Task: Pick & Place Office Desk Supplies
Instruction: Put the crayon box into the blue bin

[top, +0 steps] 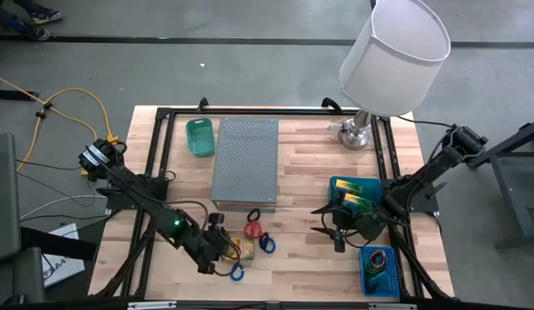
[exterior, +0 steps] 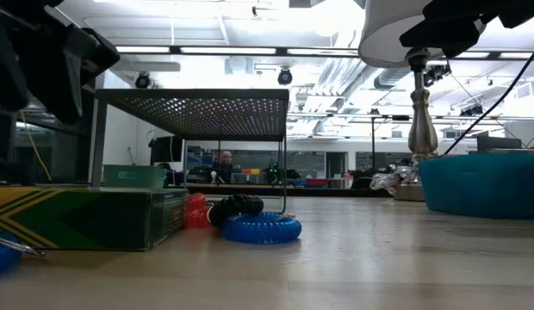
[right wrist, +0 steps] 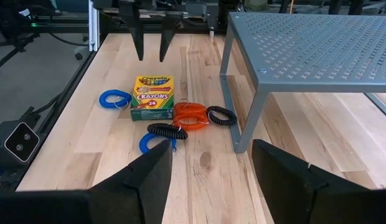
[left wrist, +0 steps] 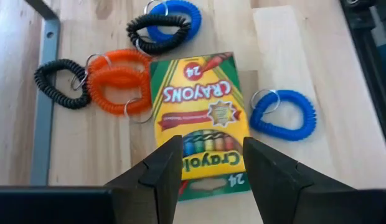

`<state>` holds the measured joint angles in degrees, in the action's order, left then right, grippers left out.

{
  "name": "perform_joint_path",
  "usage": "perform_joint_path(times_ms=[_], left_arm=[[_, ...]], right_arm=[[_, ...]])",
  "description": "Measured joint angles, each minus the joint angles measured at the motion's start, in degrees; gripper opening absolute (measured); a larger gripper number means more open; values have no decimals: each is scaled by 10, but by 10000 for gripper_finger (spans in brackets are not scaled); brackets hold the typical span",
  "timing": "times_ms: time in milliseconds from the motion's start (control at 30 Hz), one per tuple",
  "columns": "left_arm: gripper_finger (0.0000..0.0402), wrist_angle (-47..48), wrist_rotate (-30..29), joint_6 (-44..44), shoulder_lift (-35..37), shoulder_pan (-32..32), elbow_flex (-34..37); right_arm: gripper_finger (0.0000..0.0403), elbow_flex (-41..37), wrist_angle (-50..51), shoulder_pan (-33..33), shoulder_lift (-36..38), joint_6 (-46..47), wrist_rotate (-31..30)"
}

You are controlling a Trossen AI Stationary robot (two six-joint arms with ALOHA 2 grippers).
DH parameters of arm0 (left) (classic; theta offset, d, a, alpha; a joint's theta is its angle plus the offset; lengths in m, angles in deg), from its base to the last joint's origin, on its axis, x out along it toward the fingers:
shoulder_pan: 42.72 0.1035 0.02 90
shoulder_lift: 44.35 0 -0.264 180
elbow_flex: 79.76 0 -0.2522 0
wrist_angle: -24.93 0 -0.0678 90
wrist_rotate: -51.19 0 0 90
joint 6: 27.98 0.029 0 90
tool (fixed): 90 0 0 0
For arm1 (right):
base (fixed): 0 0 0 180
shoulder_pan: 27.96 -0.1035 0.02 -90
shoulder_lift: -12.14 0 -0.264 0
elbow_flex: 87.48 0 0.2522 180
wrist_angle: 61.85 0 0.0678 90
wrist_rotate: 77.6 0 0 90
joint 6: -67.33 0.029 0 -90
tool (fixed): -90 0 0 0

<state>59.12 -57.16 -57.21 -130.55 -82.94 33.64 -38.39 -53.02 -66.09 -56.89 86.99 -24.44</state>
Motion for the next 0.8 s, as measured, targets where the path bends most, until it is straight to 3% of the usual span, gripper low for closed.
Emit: perform_joint_path(times_ms=[800], left_arm=[[161, -4, 4, -32, 0, -5, 0]], right_arm=[[210, 0, 0, 0, 0, 28, 0]])
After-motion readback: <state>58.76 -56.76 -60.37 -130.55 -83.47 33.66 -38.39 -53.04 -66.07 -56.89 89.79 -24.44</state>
